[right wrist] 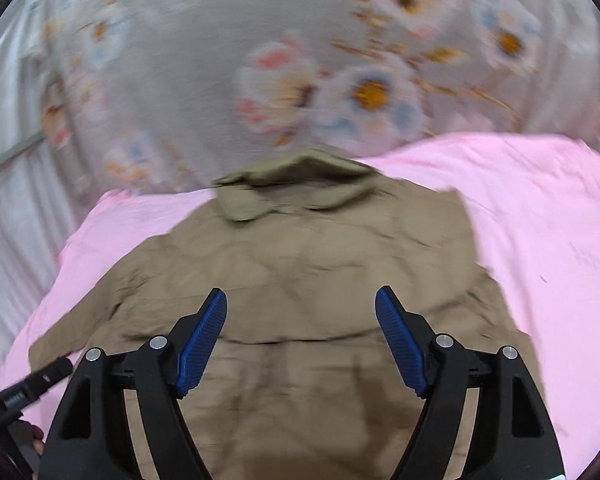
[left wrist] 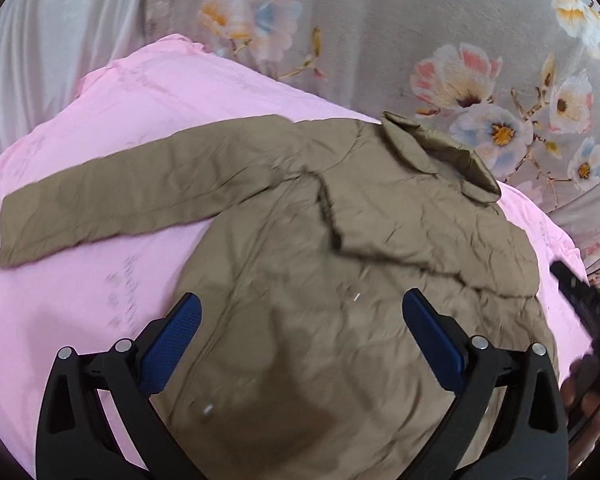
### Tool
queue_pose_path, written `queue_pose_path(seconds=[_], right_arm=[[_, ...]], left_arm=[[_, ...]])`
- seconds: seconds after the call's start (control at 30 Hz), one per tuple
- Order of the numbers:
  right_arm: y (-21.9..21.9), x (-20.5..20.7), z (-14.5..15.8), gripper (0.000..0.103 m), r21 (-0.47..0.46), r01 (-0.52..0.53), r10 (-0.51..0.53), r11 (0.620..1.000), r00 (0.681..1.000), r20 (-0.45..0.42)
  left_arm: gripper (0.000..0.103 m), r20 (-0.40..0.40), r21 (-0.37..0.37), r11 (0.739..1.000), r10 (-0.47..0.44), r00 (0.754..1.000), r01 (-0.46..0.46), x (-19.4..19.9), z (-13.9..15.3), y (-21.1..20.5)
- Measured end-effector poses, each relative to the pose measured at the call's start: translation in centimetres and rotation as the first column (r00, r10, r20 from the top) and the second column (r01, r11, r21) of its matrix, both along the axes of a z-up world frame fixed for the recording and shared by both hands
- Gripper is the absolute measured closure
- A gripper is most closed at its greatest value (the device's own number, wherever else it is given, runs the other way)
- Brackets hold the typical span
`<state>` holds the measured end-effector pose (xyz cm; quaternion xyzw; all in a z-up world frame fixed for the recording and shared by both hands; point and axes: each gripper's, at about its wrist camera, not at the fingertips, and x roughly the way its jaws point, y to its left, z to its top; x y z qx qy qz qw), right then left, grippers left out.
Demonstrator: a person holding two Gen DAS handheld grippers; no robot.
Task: Fold large clothes
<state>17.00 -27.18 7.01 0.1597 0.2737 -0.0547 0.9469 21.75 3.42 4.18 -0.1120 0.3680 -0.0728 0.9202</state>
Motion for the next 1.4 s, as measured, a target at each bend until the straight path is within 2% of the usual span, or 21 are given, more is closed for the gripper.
queue_pose_path(seconds=[0.13, 0.23, 0.3, 0.37, 0.43, 0.5, 0.53, 0.57, 0.6, 0.63, 0.77, 0.83, 0.87, 0.93, 1.0, 1.07, 1.23, 1.4], right_arm=[[-5.8, 0.5, -2.2, 0.028, 0.101, 0.122, -0.116, 0.987, 0.991, -0.067], [-9.3, 1.4, -4.2, 0.028, 0.221, 0.181, -0.158, 0.958, 0.98, -0.118], [-10.8, 2.0, -5.3, 0.029, 0.286, 0.197, -0.162, 0.938, 0.977, -0.141], [-11.9, 2.9, -6.2, 0.03, 0.337, 0.211, -0.164, 0.917, 0.973, -0.164], [-12.5, 3.7, -6.7, 0.032, 0.371, 0.217, -0.164, 0.903, 0.972, -0.171], [-13.0, 4.6, -7.0, 0.038, 0.405, 0.227, -0.17, 0.886, 0.97, -0.171], [-13.3, 5.1, -7.1, 0.048, 0.417, 0.234, -0.177, 0.878, 0.969, -0.171], [-13.5, 5.5, -7.2, 0.057, 0.421, 0.244, -0.186, 0.873, 0.967, -0.175], [-13.7, 6.0, -7.2, 0.079, 0.419, 0.256, -0.195, 0.871, 0.964, -0.182], [-13.7, 6.4, -7.1, 0.09, 0.415, 0.258, -0.198, 0.872, 0.963, -0.183], [-12.7, 5.1, -4.1, 0.096, 0.359, 0.22, -0.216, 0.907, 0.975, -0.054], [-11.5, 3.9, -2.5, 0.096, 0.275, 0.209, -0.218, 0.939, 0.976, 0.003], [-10.9, 4.0, -2.5, 0.096, 0.21, 0.215, -0.216, 0.954, 0.976, -0.016], [-10.6, 5.0, -3.6, 0.097, 0.147, 0.227, -0.216, 0.963, 0.973, -0.087], [-10.9, 6.0, -5.7, 0.097, 0.143, 0.241, -0.215, 0.96, 0.96, -0.178], [-11.4, 6.5, -6.9, 0.096, 0.167, 0.242, -0.204, 0.956, 0.955, -0.216], [-10.8, 7.1, -7.6, 0.095, 0.114, 0.241, -0.208, 0.964, 0.947, -0.246], [-10.2, 7.3, -7.9, 0.094, 0.077, 0.242, -0.216, 0.967, 0.942, -0.256]], left_arm=[[0.005, -0.084, 0.005, 1.0, -0.03, 0.996, 0.03, 4.8, -1.1, -2.7], [0.005, -0.181, -0.054, 0.998, -0.05, 0.982, 0.041, 7.9, -3.0, -3.6], [0.007, -0.196, -0.088, 0.996, -0.026, 0.98, 0.009, 9.2, -3.5, -3.8], [0.017, -0.191, -0.089, 0.996, -0.019, 0.981, 0.002, 9.9, -3.3, -4.1], [0.043, -0.194, -0.074, 0.997, -0.032, 0.98, 0.018, 10.6, -3.2, -4.7], [0.056, -0.193, -0.045, 0.999, -0.03, 0.981, 0.021, 11.1, -3.1, -5.3], [0.075, -0.182, -0.006, 1.0, -0.014, 0.983, 0.013, 11.3, -2.9, -5.7], [0.085, -0.173, 0.028, 1.0, 0.001, 0.985, 0.004, 11.3, -2.7, -5.9], [0.095, -0.163, 0.045, 0.999, 0.008, 0.987, 0.0, 11.4, -2.5, -5.9], [0.098, -0.142, 0.061, 0.998, 0.01, 0.99, -0.001, 11.4, -2.0, -6.0], [0.1, -0.044, 0.106, 0.994, 0.01, 0.999, -0.005, 10.2, 0.1, -6.0], [0.1, -0.006, 0.149, 0.989, 0.016, 1.0, -0.015, 9.4, 0.3, -6.1], [0.1, -0.008, 0.18, 0.983, 0.018, 1.0, -0.016, 9.4, -0.3, -6.4], [0.1, -0.045, 0.232, 0.973, 0.025, 0.999, -0.014, 10.0, -2.2, -7.0], [0.1, -0.08, 0.258, 0.966, 0.032, 0.996, -0.01, 10.6, -4.0, -7.2], [0.1, -0.092, 0.261, 0.965, 0.036, 0.995, -0.01, 10.8, -5.2, -7.2], [0.1, -0.064, 0.324, 0.946, 0.045, 0.997, -0.021, 10.6, -5.7, -8.0], [0.099, -0.063, 0.345, 0.938, 0.052, 0.997, -0.027, 10.7, -5.8, -8.3]])
